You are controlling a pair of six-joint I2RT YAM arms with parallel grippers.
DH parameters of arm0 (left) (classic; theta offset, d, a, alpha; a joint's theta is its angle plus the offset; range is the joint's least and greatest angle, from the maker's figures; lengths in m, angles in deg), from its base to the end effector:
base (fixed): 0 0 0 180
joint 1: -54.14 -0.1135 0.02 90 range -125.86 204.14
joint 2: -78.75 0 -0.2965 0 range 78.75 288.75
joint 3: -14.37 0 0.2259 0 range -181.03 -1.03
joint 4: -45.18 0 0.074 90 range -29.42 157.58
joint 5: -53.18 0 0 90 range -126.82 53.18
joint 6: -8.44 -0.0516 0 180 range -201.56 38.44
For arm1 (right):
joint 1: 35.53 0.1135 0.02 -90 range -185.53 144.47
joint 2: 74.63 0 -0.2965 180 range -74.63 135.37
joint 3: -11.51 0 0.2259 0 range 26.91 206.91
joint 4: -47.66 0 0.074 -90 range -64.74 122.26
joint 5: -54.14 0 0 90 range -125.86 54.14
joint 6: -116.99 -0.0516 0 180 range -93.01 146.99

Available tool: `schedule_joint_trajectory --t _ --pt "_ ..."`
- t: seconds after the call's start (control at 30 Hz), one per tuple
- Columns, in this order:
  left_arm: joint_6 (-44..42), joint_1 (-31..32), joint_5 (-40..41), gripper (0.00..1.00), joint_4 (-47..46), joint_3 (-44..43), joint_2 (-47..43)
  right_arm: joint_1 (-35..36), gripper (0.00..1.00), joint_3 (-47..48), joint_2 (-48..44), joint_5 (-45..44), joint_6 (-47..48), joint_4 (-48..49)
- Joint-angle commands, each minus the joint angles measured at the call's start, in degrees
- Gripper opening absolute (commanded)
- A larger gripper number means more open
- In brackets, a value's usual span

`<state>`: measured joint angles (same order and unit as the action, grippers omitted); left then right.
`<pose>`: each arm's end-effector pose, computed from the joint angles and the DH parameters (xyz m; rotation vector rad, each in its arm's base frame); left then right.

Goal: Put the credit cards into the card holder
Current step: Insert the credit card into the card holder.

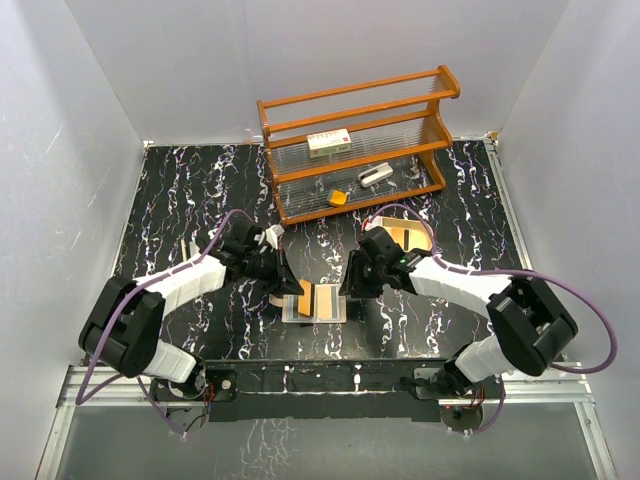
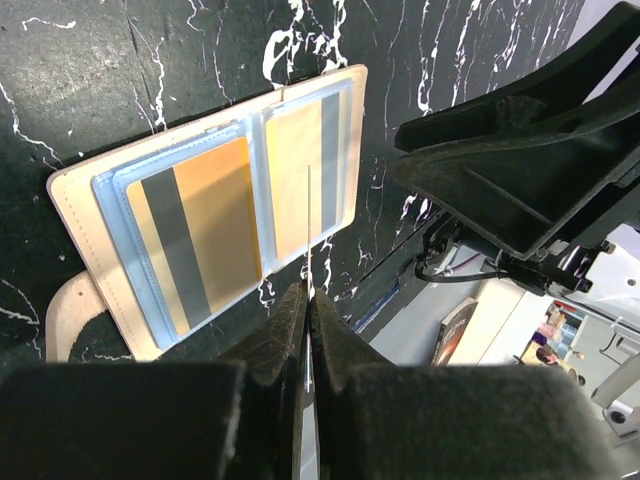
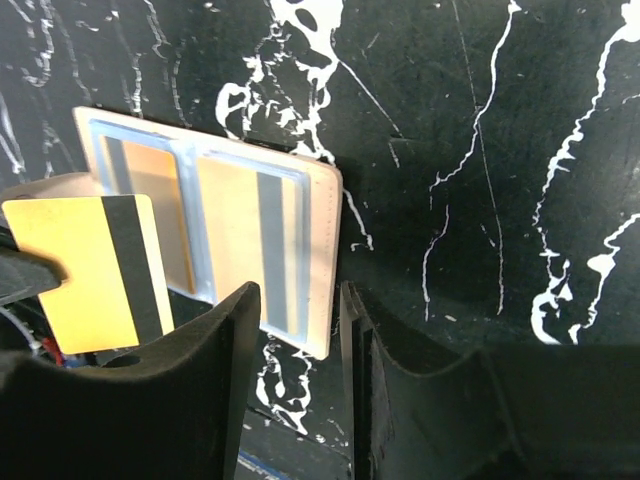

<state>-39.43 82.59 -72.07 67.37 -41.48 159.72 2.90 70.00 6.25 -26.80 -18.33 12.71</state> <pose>0.2116 -0.1485 0.2251 0.0108 2.6135 -1.2581 0.1902 0.1613 0.2150 0.1010 2.7349 0.6965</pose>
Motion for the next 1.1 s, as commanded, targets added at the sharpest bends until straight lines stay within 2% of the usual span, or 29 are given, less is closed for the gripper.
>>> schedule_joint_trajectory --t 0.0,0.57,1.07 --pt "-1.10 -0.08 -3.94 0.00 -3.63 0.86 1.37 0.85 0.34 2.61 2.41 -1.64 2.75 1.86" --pt "-3.72 -0.41 -2.83 0.00 -5.45 3.58 4.96 3.60 0.17 4.13 9.58 -4.61 6.56 2.74" --pt "-2.80 -0.50 0.15 0.00 -7.54 6.01 6.22 4.87 0.14 3.28 9.60 -4.84 5.88 3.12"
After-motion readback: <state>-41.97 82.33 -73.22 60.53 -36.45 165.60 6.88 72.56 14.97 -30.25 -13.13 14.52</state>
